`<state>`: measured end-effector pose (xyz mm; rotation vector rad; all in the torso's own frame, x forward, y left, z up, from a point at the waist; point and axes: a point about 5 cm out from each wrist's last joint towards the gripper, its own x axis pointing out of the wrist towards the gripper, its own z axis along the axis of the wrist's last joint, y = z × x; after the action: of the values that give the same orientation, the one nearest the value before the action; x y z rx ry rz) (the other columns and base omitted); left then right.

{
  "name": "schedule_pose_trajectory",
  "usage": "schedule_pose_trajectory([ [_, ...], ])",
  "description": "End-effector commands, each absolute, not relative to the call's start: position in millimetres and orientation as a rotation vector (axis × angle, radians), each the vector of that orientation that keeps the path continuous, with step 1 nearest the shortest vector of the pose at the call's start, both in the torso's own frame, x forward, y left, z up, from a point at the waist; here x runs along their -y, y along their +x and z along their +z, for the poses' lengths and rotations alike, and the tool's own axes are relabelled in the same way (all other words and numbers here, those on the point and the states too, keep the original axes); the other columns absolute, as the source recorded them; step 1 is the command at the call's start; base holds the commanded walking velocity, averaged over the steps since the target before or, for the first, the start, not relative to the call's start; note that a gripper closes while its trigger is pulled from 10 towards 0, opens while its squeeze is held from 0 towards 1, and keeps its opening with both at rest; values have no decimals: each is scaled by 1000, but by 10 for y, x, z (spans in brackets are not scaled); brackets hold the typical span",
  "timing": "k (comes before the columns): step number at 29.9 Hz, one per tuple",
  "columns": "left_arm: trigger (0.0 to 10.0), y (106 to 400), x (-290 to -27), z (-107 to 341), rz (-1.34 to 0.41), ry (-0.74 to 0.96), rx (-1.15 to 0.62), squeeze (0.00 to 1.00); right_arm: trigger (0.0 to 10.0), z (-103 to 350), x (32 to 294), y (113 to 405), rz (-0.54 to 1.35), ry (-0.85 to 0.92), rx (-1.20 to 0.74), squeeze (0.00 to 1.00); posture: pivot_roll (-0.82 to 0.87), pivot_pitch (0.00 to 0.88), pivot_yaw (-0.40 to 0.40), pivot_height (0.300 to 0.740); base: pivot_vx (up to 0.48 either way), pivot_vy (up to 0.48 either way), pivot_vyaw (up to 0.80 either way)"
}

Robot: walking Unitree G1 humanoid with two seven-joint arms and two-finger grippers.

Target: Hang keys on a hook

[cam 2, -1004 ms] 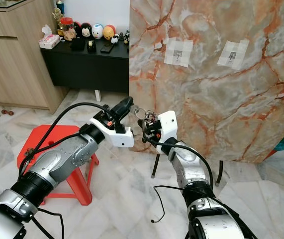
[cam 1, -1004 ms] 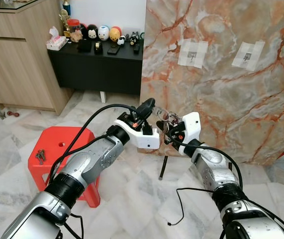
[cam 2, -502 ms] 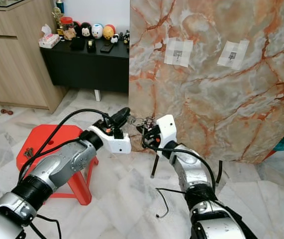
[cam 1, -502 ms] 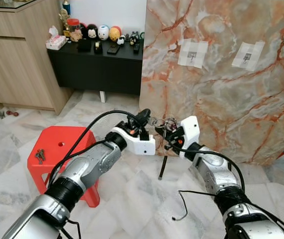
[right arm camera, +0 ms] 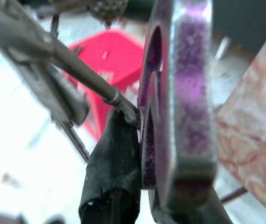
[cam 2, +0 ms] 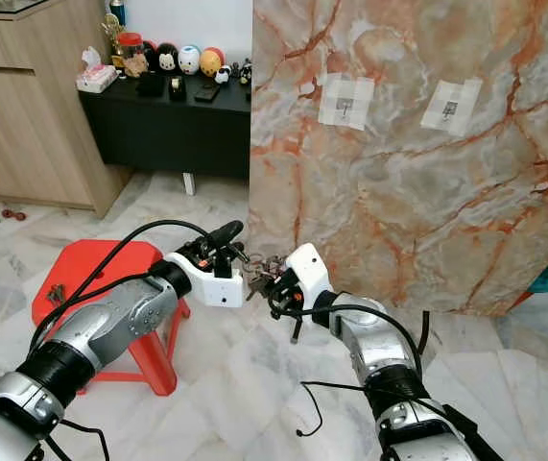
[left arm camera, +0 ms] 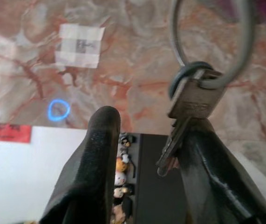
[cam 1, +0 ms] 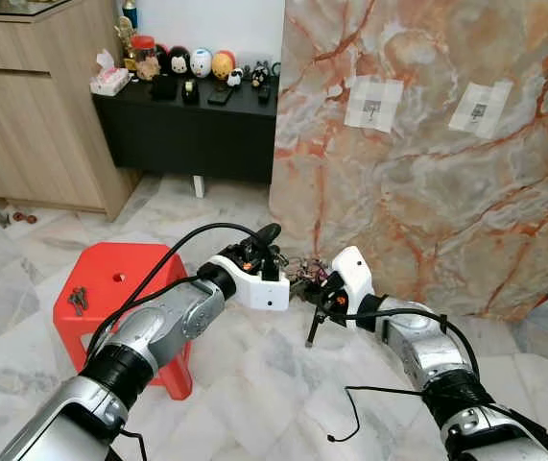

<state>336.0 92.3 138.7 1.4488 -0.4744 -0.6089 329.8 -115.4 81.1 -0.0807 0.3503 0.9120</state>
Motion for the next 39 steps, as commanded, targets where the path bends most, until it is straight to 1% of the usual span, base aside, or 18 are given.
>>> schedule_pose_trajectory([
  [1, 10000, 3352, -1039, 1279, -640, 1469, 402, 1000, 0, 809, 1254, 3276, 920, -110, -383, 0, 83, 0, -128, 740, 0, 0, 0],
  [6, 10000, 3334, -1105, 1246, -658, 1506, 390, 1000, 0, 788, 1388, 3219, 954, -173, -430, 0, 82, 0, -130, 740, 0, 0, 0],
  [7, 10000, 3337, -1127, 1244, -654, 1515, 385, 0, 0, 797, 1416, 3212, 959, -176, -434, 0, 81, 0, -129, 740, 0, 0, 0],
  [11, 10000, 3347, -1187, 1249, -641, 1529, 369, 0, 0, 816, 1509, 3187, 976, -197, -457, 0, 81, 0, -129, 740, 0, 0, 0],
  [13, 10000, 3354, -1214, 1253, -640, 1540, 364, 0, 0, 795, 1587, 3168, 987, -255, -488, 0, 80, 0, -130, 740, 0, 0, 0],
  [17, 10000, 3339, -1248, 1270, -672, 1559, 372, 0, 0, 777, 1720, 3184, 949, -309, -531, 0, 81, 0, -131, 740, 0, 0, 0],
  [18, 10000, 3294, -1240, 1250, -732, 1526, 368, 1000, 0, 783, 1749, 3189, 940, -323, -538, 0, 82, 0, -131, 740, 0, 0, 0],
  [19, 10000, 3294, -1240, 1250, -732, 1526, 368, 1000, 0, 783, 1749, 3189, 940, -323, -538, 0, 82, 0, -131, 740, 0, 0, 0],
  [22, 10000, 3212, -1204, 1203, -833, 1525, 377, 1000, 0, 785, 1766, 3197, 931, -327, -545, 0, 85, 0, -132, 740, 0, 0, 0],
  [24, 10000, 3104, -1184, 1128, -951, 1519, 365, 1000, 0, 785, 1778, 3208, 927, -328, -550, 0, 85, 0, -131, 740, 0, 0, 0],
  [29, 10000, 3065, -1249, 1056, -995, 1494, 282, 1000, 0, 760, 1791, 3210, 909, -289, -565, 0, 84, 0, -132, 740, 0, 0, 0],
  [30, 10000, 3085, -1289, 1042, -961, 1457, 249, 0, 0, 732, 1787, 3187, 918, -248, -580, 0, 85, 0, -134, 740, 0, 0, 0],
  [32, 10000, 3104, -1324, 1032, -926, 1423, 218, 0, 0, 684, 1806, 3146, 934, -254, -608, 0, 84, 0, -134, 740, 0, 0, 0],
  [34, 10000, 3105, -1340, 1029, -908, 1406, 212, 0, 0, 623, 1865, 3100, 945, -326, -645, 0, 84, 0, -134, 740, 0, 0, 0],
  [36, 10000, 3104, -1349, 1016, -879, 1353, 191, 0, 0, 531, 1983, 3048, 930, -428, -715, 0, 73, 0, -136, 740, 0, 0, 0],
  [37, 10000, 3093, -1349, 997, -858, 1314, 173, 0, 0, 430, 2114, 2995, 890, -489, -787, 0, 74, 0, -139, 740, 0, 0, 0],
  [38, 10000, 3093, -1349, 997, -858, 1314, 173, 0, 0, 430, 2114, 2995, 890, -489, -787, 0, 74, 0, -139, 740, 0, 0, 0],
  [39, 10000, 3071, -1352, 965, -852, 1286, 148, 0, 0, 316, 2228, 2924, 843, -522, -860, 0, 72, 0, -139, 740, 0, 0, 0],
])
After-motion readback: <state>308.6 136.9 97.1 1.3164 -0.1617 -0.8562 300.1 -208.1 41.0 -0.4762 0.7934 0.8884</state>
